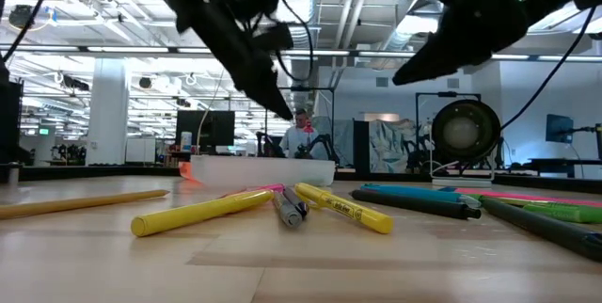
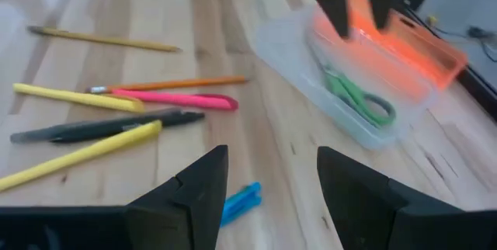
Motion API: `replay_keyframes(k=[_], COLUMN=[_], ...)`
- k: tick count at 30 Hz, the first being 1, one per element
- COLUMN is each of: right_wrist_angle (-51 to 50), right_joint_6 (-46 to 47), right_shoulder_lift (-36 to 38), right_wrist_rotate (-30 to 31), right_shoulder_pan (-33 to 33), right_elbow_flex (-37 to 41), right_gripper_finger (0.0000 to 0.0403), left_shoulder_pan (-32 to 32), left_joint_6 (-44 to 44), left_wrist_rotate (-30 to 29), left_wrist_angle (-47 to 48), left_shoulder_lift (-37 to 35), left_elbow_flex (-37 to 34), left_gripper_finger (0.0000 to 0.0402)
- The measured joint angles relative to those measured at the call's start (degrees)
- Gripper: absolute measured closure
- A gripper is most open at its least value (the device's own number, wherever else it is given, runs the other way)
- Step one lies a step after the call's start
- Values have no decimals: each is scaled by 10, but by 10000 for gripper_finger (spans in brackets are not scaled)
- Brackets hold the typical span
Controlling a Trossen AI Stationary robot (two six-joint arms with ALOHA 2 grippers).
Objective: Pick & place school supplies into a supply box
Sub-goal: Put the pink pencil into the supply box
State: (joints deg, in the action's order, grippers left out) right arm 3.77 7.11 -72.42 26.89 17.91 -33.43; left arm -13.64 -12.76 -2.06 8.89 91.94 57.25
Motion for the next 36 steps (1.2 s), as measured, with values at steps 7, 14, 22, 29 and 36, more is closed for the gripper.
replay_keyframes(k=[7, 14, 22, 29, 36], right_wrist_angle=[-80, -142, -141, -195, -270], right_joint_6=[112, 204, 214, 319, 437], right_shoulder_lift=[0, 0, 0, 0, -1], right_wrist_rotate=[1, 20, 75, 77, 76], right_shoulder_pan=[21, 56, 93, 97, 97], right_elbow_flex=[0, 0, 0, 0, 0], right_gripper_finger=[210, 210, 210, 210, 210], left_shoulder_pan=[107, 237, 341, 402, 462], left_joint_6=[52, 138, 284, 385, 447], left_wrist_rotate=[-56, -155, -221, -277, -359], left_wrist_angle=[111, 140, 139, 139, 137], left_shoulder_lift=[-53, -59, -59, -59, -59], left_elbow_flex=[-7, -46, -77, -98, -118], left_gripper_finger=[225, 225, 225, 225, 225])
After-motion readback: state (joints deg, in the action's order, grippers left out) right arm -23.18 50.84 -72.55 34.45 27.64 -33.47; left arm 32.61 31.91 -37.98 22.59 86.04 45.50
